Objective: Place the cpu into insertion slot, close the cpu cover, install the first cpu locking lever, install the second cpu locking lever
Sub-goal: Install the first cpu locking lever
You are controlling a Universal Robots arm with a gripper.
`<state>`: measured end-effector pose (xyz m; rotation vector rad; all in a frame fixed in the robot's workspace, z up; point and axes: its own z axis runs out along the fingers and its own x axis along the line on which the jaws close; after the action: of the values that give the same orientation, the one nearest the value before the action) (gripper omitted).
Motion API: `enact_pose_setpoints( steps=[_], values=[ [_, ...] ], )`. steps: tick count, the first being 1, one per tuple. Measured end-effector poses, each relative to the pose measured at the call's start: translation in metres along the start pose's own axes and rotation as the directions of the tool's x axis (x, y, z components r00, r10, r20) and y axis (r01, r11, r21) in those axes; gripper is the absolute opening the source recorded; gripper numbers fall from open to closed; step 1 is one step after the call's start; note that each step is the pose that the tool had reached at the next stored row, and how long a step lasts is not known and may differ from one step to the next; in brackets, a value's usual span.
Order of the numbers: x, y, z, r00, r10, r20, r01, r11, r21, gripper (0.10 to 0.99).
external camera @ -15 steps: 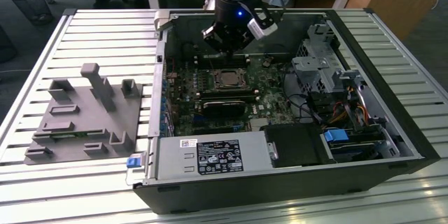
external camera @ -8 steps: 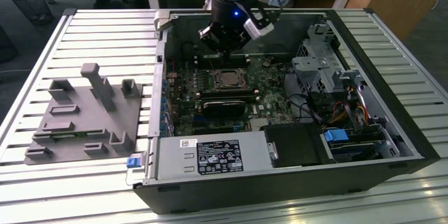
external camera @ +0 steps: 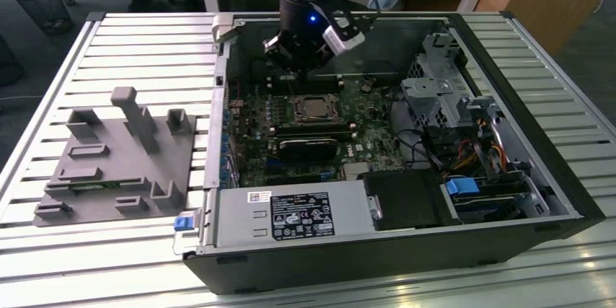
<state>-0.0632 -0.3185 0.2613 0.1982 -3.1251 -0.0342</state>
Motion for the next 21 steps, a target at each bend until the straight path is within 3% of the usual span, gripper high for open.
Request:
enact_pose_setpoints(
  steps=[5,13,21],
  values=[
    [0.015,0.002,0.0003,1.0,0.0,0.0003,0.0,1.0,-0.002,0.106],
    [0.0268,0.0047,0.0024,1.0,0.0,0.0004,0.0,1.0,-0.002,0.106],
    [0.0297,0.0177,0.0069,1.0,0.002,0.0005,-0.002,1.0,-0.002,0.106]
  ],
)
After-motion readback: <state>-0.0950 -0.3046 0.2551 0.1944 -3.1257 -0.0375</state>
